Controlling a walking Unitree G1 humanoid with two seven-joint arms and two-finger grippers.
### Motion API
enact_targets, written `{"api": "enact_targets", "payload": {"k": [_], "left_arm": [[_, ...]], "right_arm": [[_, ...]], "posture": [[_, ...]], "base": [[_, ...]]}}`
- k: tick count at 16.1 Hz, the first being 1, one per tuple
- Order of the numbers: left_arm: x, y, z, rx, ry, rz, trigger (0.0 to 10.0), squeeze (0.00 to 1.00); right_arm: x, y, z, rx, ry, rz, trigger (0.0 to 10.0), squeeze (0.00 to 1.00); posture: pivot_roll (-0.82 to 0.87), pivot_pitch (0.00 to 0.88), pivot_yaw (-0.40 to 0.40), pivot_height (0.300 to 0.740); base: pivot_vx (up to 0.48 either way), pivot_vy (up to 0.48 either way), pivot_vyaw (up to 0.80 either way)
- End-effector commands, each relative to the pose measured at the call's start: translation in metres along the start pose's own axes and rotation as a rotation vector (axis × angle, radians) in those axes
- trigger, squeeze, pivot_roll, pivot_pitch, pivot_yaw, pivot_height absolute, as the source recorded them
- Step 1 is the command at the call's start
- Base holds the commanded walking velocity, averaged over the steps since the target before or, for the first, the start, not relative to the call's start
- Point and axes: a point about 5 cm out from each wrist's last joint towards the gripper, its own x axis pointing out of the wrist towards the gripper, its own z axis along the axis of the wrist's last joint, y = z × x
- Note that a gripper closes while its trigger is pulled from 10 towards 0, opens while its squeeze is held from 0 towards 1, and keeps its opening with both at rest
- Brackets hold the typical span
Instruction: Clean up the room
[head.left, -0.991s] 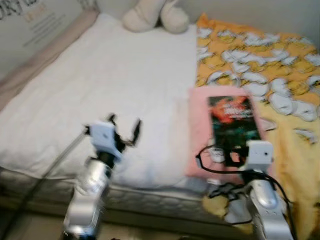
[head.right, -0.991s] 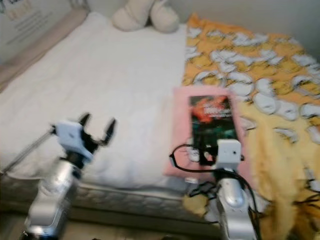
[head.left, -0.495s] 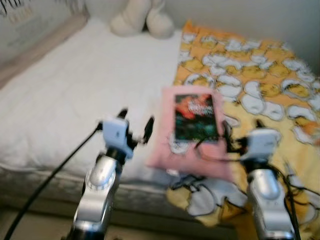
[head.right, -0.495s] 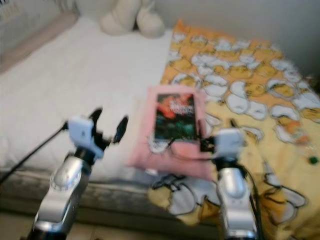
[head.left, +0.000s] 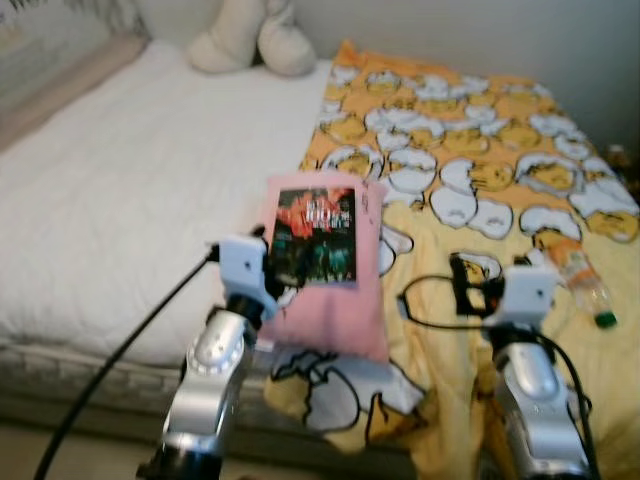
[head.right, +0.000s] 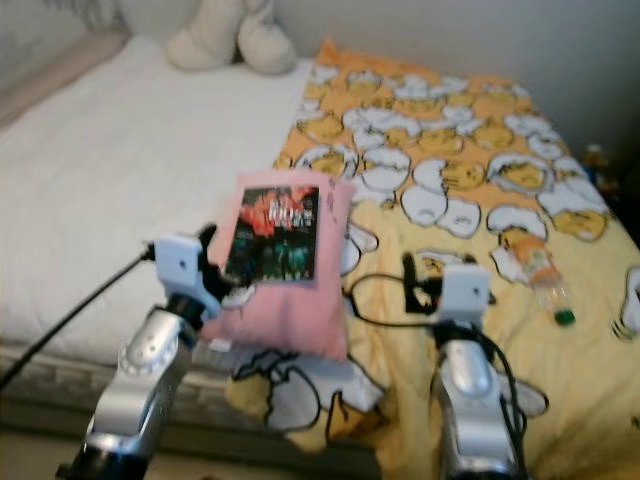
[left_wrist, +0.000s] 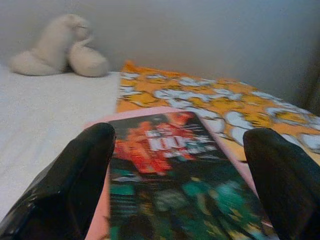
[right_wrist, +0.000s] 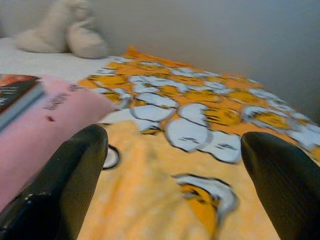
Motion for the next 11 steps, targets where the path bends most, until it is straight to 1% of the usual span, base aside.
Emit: {"api": "enact_targets", "payload": {"k": [1,2,7,11], "left_arm": [[0.0009,0.0061,-0.0027,0.020,0.013,0.029,10.0,0.00],[0.0025,0.0042,-0.0006,0.047,0.006,0.006,10.0,0.00],[0.0024,0.0065,-0.0011,0.058,0.009,-0.011,10.0,0.00],[0.0029,-0.0006,0.0019,0.080,-0.017,-0.061,10.0,0.00]], "right_arm": [[0.0000,0.0055,-0.0006,-0.010,0.004,0.033,10.0,0.00],[0.0000,0.0046,-0.0026,-0.013,0.010,0.034,10.0,0.00],[-0.0029,0.0077,-0.0071,-0.013,0.021,0.032,10.0,0.00],[-0.0069,0.0076,-0.0102,-0.017,0.026,0.030,10.0,0.00]], "posture": [[-0.03,0.000,-0.042,0.740],[-0.03,0.000,-0.041,0.740],[-0.03,0.000,-0.023,0.740],[-0.05,0.000,-0.008,0.740]], "base": [[0.307,-0.364,0.00],[0.311,-0.360,0.00],[0.313,-0.362,0.00],[0.310,-0.363,0.00]]}}
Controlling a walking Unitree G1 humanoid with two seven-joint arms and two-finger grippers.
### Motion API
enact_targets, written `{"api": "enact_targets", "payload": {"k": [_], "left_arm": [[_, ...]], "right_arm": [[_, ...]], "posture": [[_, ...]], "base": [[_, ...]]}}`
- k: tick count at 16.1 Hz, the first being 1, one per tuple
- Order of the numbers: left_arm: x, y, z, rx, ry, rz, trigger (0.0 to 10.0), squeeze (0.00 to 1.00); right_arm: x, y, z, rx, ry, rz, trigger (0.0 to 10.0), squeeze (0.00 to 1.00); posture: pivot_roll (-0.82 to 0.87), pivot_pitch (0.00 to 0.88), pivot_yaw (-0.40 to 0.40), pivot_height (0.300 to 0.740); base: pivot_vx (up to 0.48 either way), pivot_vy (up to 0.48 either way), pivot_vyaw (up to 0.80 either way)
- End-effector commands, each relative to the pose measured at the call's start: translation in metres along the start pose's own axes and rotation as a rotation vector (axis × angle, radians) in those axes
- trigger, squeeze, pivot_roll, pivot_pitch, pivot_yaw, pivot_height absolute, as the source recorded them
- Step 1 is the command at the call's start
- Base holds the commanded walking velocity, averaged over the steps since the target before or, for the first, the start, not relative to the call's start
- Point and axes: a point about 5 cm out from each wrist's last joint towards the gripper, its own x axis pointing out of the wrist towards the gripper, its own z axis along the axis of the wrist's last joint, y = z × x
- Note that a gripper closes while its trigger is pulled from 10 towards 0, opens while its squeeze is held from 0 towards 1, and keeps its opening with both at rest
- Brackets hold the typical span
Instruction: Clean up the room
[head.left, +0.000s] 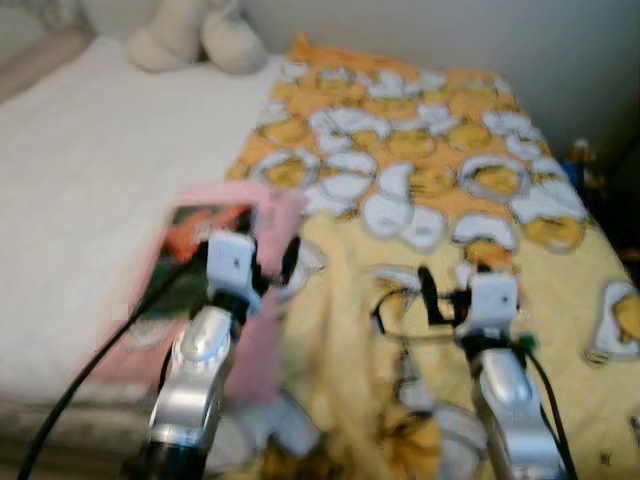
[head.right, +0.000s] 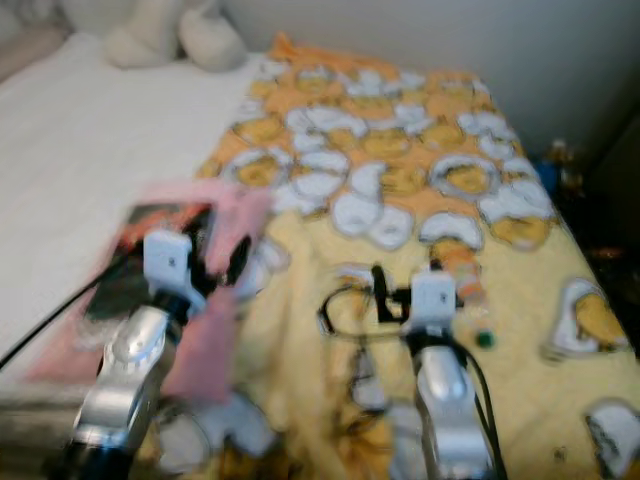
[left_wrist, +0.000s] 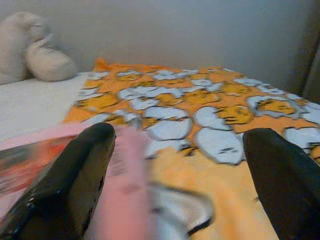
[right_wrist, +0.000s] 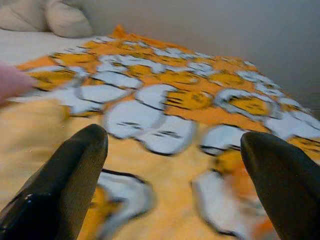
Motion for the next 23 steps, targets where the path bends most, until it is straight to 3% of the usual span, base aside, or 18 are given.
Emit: {"api": "enact_targets", "payload": {"k": [1,5,8,10,12,14,16,19,21,23], "left_arm": [[0.004,-0.011,0.006,0.003,-0.032,-0.047,10.0,0.00],[0.005,-0.014,0.009,0.024,-0.039,-0.068,10.0,0.00],[0.015,0.002,0.015,0.060,-0.006,-0.062,10.0,0.00],[0.025,0.017,0.040,0.108,-0.040,-0.152,10.0,0.00],[0.025,0.020,0.045,0.124,-0.049,-0.164,10.0,0.00],[0.021,0.031,0.055,0.187,-0.048,-0.158,10.0,0.00],[0.014,0.028,0.057,0.192,-0.045,-0.166,10.0,0.00],[-0.003,0.011,0.061,0.240,-0.041,-0.316,10.0,0.00],[-0.015,0.011,0.061,0.250,-0.015,-0.333,10.0,0.00],[-0.021,0.010,0.059,0.253,0.005,-0.334,10.0,0.00]], "right_arm": [[-0.002,-0.011,0.001,-0.015,-0.007,-0.035,10.0,0.00],[-0.001,-0.015,-0.003,0.021,0.027,-0.102,10.0,0.00],[0.020,-0.021,-0.008,0.030,0.098,-0.151,10.0,0.00],[0.045,-0.038,-0.022,0.081,0.253,-0.264,10.0,0.00],[0.047,-0.038,-0.024,0.071,0.267,-0.260,10.0,0.00],[0.054,-0.028,-0.037,0.054,0.360,-0.218,10.0,0.00],[0.057,-0.023,-0.040,0.053,0.386,-0.207,10.0,0.00],[0.067,-0.028,-0.033,0.026,0.378,-0.239,10.0,0.00],[0.072,-0.029,-0.030,0.015,0.397,-0.228,10.0,0.00],[0.072,-0.027,-0.033,0.069,0.428,-0.222,0.0,0.00]], "posture": [[-0.05,0.000,-0.007,0.740],[-0.05,0.000,0.001,0.740],[-0.03,0.000,0.010,0.740],[0.01,0.000,0.034,0.740],[0.03,0.000,0.050,0.740],[0.07,0.049,0.076,0.740],[0.10,0.087,0.092,0.740],[0.13,0.141,0.103,0.740],[0.14,0.178,0.105,0.740],[0.15,0.195,0.099,0.740]], "base": [[0.311,-0.360,0.00],[0.305,-0.367,0.00],[0.000,0.000,0.00],[0.000,0.000,0.00],[0.000,0.000,0.00],[0.000,0.000,0.00],[0.000,0.000,0.00],[0.000,0.000,0.00],[0.000,0.000,0.00],[0.000,0.000,0.00]]}}
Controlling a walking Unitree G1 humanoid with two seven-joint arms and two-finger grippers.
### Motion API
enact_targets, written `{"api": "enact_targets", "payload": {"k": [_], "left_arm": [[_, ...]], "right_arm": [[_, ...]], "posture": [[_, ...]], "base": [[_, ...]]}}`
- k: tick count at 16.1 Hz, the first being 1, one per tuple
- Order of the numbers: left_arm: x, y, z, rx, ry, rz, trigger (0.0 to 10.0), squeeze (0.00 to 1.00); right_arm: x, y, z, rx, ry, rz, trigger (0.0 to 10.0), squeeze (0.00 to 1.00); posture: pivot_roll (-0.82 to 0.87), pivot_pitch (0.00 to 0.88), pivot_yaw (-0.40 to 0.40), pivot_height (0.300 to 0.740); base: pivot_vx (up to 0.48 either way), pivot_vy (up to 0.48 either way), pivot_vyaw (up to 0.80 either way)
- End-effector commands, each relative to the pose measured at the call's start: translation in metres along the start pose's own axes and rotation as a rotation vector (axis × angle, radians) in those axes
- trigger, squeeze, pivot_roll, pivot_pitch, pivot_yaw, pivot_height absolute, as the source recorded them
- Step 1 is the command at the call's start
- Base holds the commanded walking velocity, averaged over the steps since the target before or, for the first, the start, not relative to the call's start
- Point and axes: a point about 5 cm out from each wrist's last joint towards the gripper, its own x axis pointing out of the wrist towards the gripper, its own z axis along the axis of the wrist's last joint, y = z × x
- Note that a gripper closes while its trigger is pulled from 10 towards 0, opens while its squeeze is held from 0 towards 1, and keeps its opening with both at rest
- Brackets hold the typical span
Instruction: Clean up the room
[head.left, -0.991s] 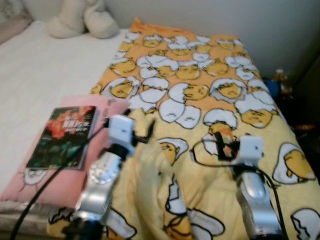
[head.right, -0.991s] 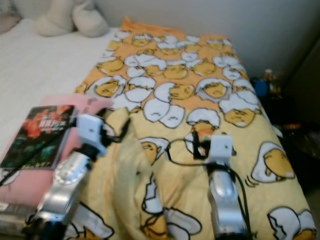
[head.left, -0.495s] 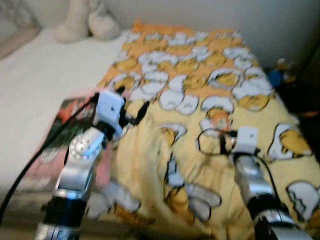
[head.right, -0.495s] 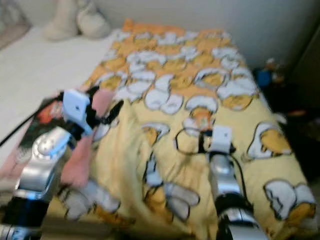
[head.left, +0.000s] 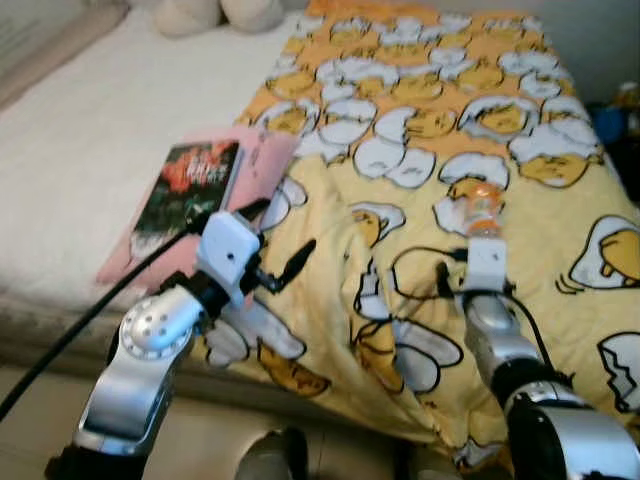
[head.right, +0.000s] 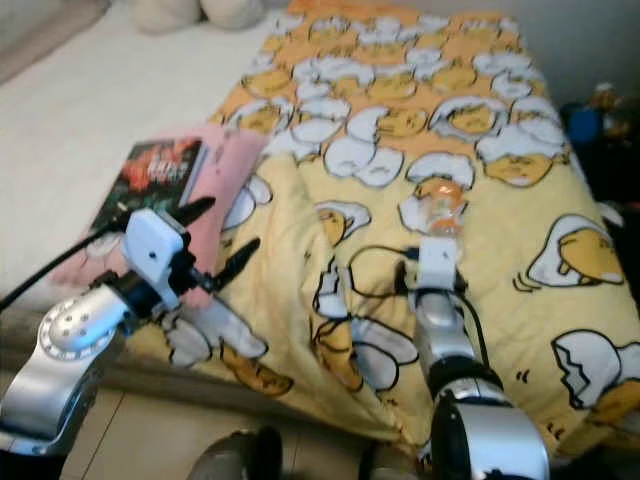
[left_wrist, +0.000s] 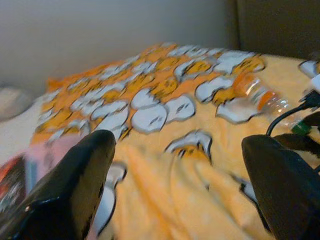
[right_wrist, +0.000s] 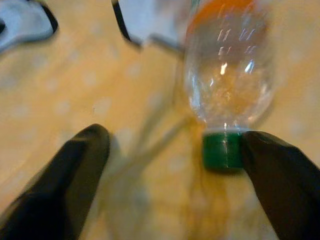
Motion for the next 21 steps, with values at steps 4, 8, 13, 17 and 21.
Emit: {"api": "enact_targets", "payload": {"k": [4,8,13,17,21], "left_arm": [[-0.008,0.001,-0.003,0.004,0.042,0.008,10.0,0.00],[-0.005,-0.005,-0.003,0.025,0.043,-0.018,10.0,0.00],[-0.017,-0.016,-0.024,-0.146,0.125,0.110,10.0,0.00],[-0.005,-0.027,-0.044,-0.271,0.124,0.229,10.0,0.00],[0.002,-0.023,-0.036,-0.166,0.072,0.253,10.0,0.00]], "right_arm": [[0.001,0.006,0.009,-0.035,-0.046,0.004,0.0,0.00],[0.002,0.005,0.019,-0.078,-0.125,-0.017,0.0,0.00],[-0.042,0.013,0.049,-0.146,-0.611,0.016,10.0,1.00],[-0.088,-0.013,0.029,-0.125,-0.660,-0.046,10.0,1.00],[-0.101,-0.027,-0.012,-0.046,-0.462,-0.046,10.0,1.00]], "posture": [[0.14,0.201,0.082,0.740],[0.12,0.197,0.081,0.740],[0.08,0.132,0.024,0.740],[0.02,0.040,-0.035,0.740],[0.01,0.000,-0.036,0.740]], "base": [[0.000,0.000,0.00],[0.000,0.000,0.00],[0.000,0.000,0.00],[0.000,0.000,0.00],[0.000,0.000,0.00]]}}
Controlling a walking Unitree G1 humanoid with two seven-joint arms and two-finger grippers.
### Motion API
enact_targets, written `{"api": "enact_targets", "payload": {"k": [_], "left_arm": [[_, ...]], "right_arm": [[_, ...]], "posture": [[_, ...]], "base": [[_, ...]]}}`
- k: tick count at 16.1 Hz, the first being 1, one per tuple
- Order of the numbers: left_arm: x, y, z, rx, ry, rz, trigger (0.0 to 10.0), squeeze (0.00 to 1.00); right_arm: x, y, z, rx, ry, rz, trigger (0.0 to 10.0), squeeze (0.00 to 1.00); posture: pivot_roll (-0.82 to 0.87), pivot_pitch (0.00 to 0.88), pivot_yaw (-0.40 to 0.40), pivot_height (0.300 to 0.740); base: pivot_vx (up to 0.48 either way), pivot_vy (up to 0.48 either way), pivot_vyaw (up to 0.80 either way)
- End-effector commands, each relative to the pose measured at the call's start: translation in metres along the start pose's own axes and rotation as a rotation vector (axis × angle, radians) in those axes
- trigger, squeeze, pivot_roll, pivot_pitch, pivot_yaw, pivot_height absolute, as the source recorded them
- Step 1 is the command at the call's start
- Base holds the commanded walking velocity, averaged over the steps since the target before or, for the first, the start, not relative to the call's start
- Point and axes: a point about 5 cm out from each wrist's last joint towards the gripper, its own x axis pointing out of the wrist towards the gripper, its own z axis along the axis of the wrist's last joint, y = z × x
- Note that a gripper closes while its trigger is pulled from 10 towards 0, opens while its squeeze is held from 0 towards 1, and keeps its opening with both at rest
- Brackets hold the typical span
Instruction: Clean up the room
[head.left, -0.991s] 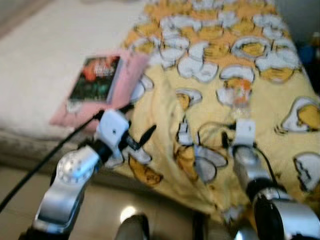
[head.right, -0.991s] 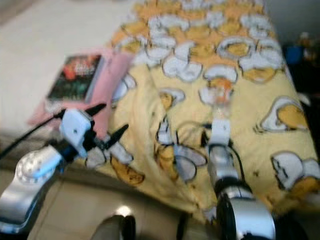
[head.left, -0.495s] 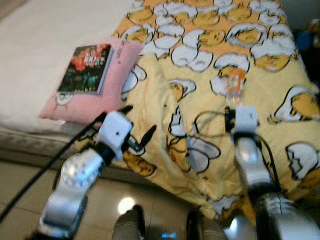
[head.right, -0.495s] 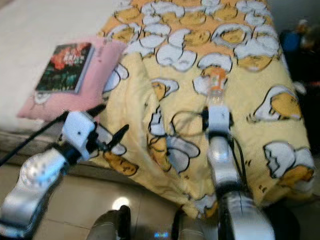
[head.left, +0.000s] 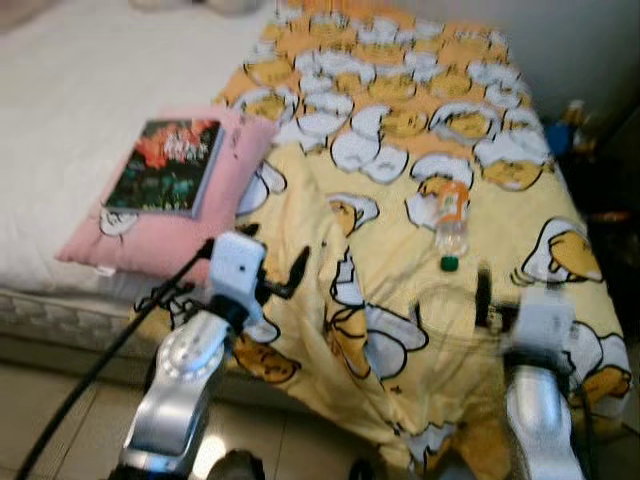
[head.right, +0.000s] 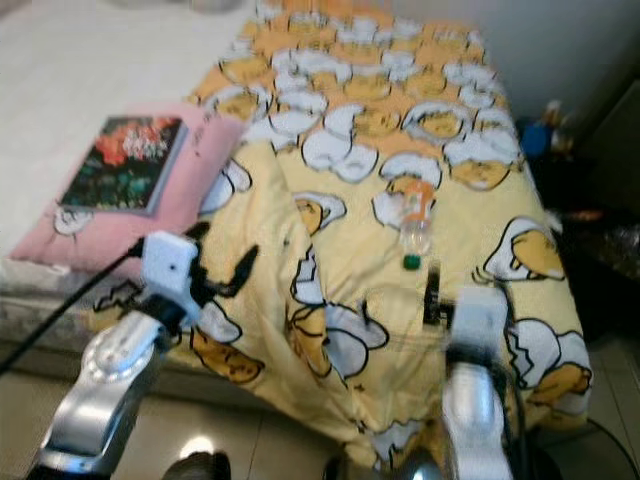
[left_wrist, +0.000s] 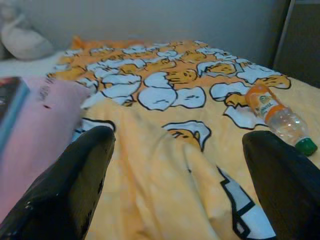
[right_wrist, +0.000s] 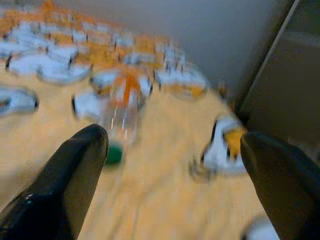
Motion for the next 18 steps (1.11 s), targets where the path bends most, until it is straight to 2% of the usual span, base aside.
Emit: {"api": "enact_targets", "payload": {"k": [1,3,4,5,6,7,9,12,14,15,18], "left_arm": [[-0.001,0.000,-0.003,0.003,0.012,0.013,10.0,0.00],[0.004,-0.002,-0.007,0.012,0.017,0.019,10.0,0.00],[0.015,-0.005,-0.006,0.018,0.006,0.017,10.0,0.00],[0.020,-0.007,-0.003,0.036,-0.010,0.003,10.0,0.00],[0.024,-0.004,-0.004,0.060,-0.009,-0.001,10.0,0.00],[0.027,-0.001,-0.007,0.123,0.012,0.002,10.0,0.00],[0.033,0.013,-0.008,0.084,0.020,0.059,10.0,0.00],[0.040,0.008,-0.011,0.075,0.031,0.056,10.0,0.00],[0.044,0.002,-0.012,0.023,0.026,0.056,10.0,0.00],[0.052,-0.008,-0.010,-0.003,0.016,0.043,10.0,0.00],[0.059,-0.017,-0.002,0.019,-0.028,-0.016,10.0,0.00]], "right_arm": [[0.004,-0.002,0.008,0.019,-0.003,0.005,10.0,1.00],[0.009,0.000,0.008,0.026,0.021,0.004,10.0,1.00],[0.013,0.009,0.011,0.034,0.005,0.035,10.0,1.00],[0.013,0.013,0.012,0.026,-0.010,0.055,10.0,1.00],[0.013,0.014,0.011,0.025,0.004,0.068,10.0,1.00],[0.013,0.014,0.008,0.020,0.023,0.077,10.0,1.00],[0.013,0.012,0.002,-0.003,0.052,0.084,10.0,1.00],[0.013,0.013,-0.002,-0.015,0.073,0.105,10.0,1.00],[0.012,0.017,-0.002,-0.020,0.073,0.145,10.0,1.00],[0.011,0.023,0.005,-0.017,0.033,0.192,10.0,0.00],[0.017,0.023,0.008,-0.014,0.018,0.168,10.0,0.00]], "posture": [[0.01,0.000,-0.033,0.740],[0.00,0.000,-0.029,0.740],[0.00,0.000,-0.024,0.740],[0.00,0.000,-0.023,0.740],[-0.01,0.000,-0.022,0.740],[-0.01,0.000,-0.021,0.740],[-0.02,0.000,-0.020,0.740],[-0.03,0.000,-0.016,0.740],[-0.04,0.000,-0.015,0.740],[-0.05,0.000,-0.014,0.740],[-0.06,0.000,-0.009,0.740]], "base": [[0.000,0.000,-0.74],[0.000,0.448,-0.71],[0.000,0.259,-0.69],[0.000,0.000,-0.69],[0.000,0.000,-0.68],[0.000,0.000,-0.68],[0.000,0.000,-0.67],[0.280,0.000,-0.67],[0.444,0.000,-0.29],[0.446,0.000,0.00],[0.445,0.000,0.00]]}}
